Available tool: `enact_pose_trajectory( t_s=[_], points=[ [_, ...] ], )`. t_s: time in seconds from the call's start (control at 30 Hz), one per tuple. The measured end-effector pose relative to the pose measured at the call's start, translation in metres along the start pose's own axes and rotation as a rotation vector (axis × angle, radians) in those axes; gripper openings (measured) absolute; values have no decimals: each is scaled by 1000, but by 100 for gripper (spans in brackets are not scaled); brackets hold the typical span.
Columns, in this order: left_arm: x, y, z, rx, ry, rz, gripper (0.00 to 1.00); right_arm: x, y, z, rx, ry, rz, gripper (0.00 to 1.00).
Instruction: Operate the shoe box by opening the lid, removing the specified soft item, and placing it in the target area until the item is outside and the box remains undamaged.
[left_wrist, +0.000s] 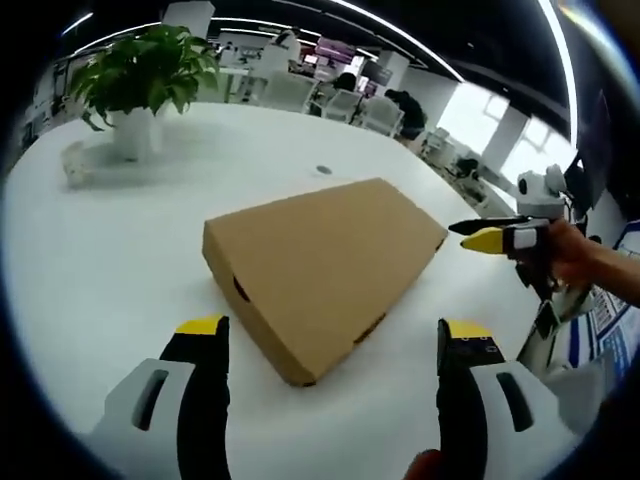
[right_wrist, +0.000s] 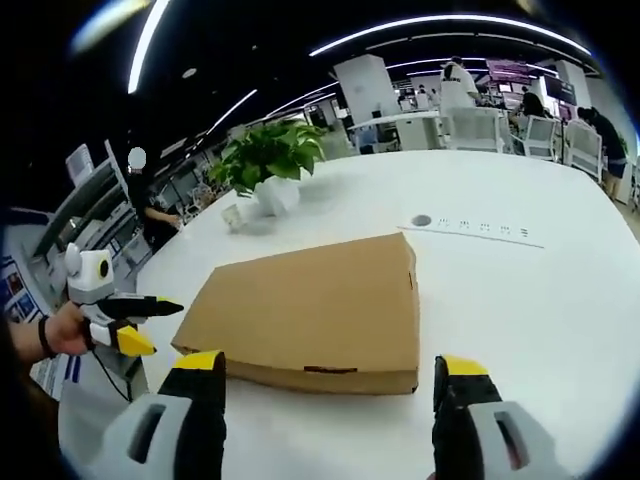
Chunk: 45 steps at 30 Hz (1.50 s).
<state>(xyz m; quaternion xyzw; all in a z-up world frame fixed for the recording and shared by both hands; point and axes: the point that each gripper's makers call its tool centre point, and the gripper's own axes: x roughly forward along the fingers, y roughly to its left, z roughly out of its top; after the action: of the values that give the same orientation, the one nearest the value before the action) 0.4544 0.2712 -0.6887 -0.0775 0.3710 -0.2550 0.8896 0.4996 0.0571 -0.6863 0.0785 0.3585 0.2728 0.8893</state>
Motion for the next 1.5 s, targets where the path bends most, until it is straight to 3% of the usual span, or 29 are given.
enact_pose_trajectory(
  t_s=[0.37, 0.7, 0.77, 0.83, 0.87, 1.1, 1.27, 1.5],
  points=[
    [24, 12, -3, -22, 52, 21, 85, 23, -14, 5, 39, 34, 3, 79],
    [37, 15, 1, -44, 83, 12, 82, 39, -11, -2, 55, 57, -2, 76],
    [37, 16, -1, -34, 91, 14, 81, 40, -12, -4, 35, 66, -15, 75],
    [37, 18, -2, -28, 96, 18, 78, 40, -19, -10, -106, 108, -47, 70],
    [39, 19, -4, -22, 106, 20, 78, 40, -13, -8, -21, 92, -35, 70],
    [44, 17, -7, -45, 120, 11, 78, 39, -15, -8, -29, 101, -39, 70],
    [44, 18, -6, -23, 117, 4, 78, 32, -6, -12, -26, 102, -53, 70],
    [42, 18, -7, 17, 162, -32, 78, 28, -4, -18, 23, 117, -89, 69]
  ],
)
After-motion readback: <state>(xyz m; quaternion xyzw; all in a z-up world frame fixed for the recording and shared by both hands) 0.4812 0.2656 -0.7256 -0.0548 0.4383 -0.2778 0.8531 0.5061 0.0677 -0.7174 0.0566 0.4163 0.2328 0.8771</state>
